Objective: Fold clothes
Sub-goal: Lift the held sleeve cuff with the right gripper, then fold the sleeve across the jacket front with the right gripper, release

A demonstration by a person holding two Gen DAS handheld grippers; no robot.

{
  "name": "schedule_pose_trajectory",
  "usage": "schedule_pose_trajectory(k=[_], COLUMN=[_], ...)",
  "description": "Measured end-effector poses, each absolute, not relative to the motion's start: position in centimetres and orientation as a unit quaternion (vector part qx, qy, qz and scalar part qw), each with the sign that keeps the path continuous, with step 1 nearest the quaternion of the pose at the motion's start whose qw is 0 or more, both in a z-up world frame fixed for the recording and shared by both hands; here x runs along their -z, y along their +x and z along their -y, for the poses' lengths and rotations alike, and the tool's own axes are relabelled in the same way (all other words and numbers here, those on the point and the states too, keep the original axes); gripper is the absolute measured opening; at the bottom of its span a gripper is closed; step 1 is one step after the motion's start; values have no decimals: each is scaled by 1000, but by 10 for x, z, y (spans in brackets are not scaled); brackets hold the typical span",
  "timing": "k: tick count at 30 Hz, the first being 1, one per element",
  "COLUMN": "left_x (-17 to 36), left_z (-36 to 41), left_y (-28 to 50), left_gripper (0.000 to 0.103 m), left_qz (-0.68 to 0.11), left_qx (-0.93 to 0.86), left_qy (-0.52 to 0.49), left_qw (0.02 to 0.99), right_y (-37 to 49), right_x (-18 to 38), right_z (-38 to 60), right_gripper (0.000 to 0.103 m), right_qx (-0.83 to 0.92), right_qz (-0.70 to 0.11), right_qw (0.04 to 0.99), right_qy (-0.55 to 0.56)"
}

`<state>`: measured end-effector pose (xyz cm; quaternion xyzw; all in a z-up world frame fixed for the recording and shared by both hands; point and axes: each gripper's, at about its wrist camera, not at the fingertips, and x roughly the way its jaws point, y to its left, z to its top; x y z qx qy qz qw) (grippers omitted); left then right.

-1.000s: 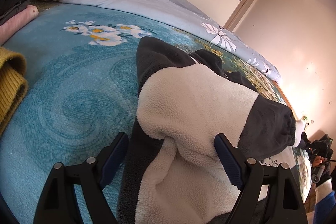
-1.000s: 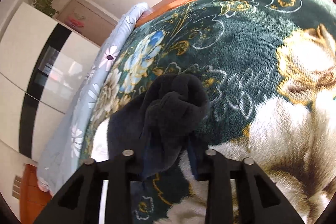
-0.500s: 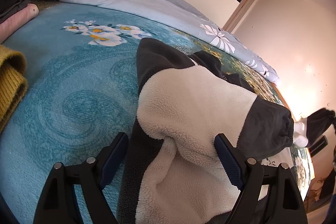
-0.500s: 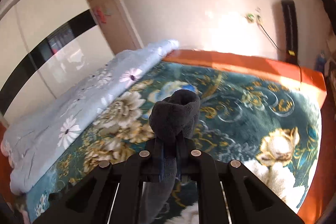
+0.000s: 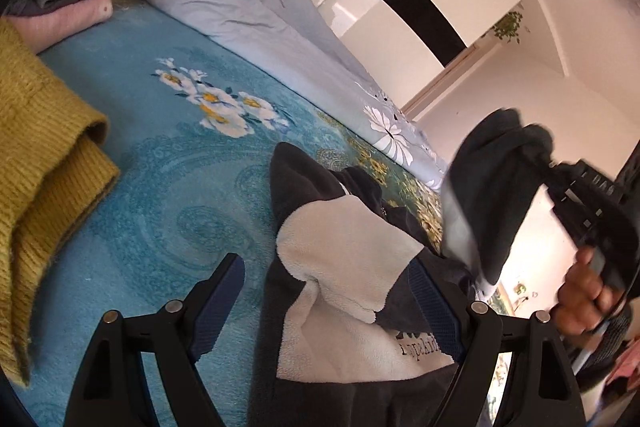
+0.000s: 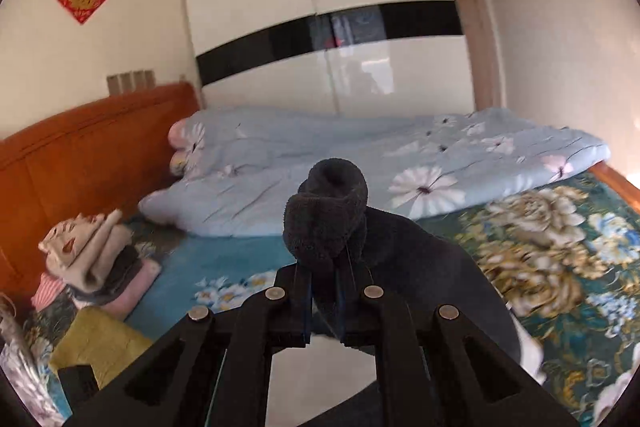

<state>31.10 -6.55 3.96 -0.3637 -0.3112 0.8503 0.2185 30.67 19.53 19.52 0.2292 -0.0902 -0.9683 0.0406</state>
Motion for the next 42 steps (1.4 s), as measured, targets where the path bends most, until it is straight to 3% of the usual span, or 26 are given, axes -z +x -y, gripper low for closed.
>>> schedule_pose_trajectory(k=[5, 10, 12, 13, 16, 19, 26, 27, 28, 29, 30, 33, 37, 42], left_x=[-22, -20, -20, -21, -24, -24, -22, -24, -25, -26, -30, -43, -92, -23], left_z=[98, 89, 79, 74, 58, 37, -1, -4, -5, -7, -9, -12, 3, 13], left_y=[308, 300, 297, 296, 290, 280, 257, 255, 253, 250, 249, 246, 258, 236], left_gripper=[86, 86, 86, 86, 86, 86, 85, 78, 57, 44, 22, 19, 19, 20], left_qz=[388, 391, 389, 388, 377, 358, 296, 287, 280, 272, 265, 245, 222, 237], left_qx=[-811, -802, -796, -793, -789, -790, -807, -812, -815, -818, -821, -830, -867, -836], left_qy=[-381, -389, -396, -398, -404, -416, -442, -441, -444, -446, -445, -439, -358, -447], left_qw=[216, 228, 241, 248, 269, 274, 257, 252, 246, 241, 240, 242, 268, 214], right_y=[289, 276, 280, 282, 299, 303, 318, 321, 325, 325, 325, 332, 346, 344], right_x=[-118, -53, -54, -55, -76, -104, -106, -97, -88, -82, -76, -72, -81, -71], right_z=[-154, -120, -118, -118, -132, -165, -258, -266, -274, -283, -292, -315, -336, -360], right_gripper=[10, 16, 35, 39, 43, 47, 48, 48, 48, 48, 48, 48, 48, 48], right_qx=[939, 903, 899, 897, 909, 934, 922, 918, 913, 906, 899, 887, 895, 880], right_qz=[66, 43, 46, 48, 55, 81, 275, 290, 305, 317, 329, 369, 370, 401], right_qw=[64, 89, 115, 127, 154, 80, -13, -17, -22, -35, -47, -49, -67, -70], right_qy=[330, 417, 420, 420, 384, 338, 272, 271, 271, 279, 286, 273, 241, 245])
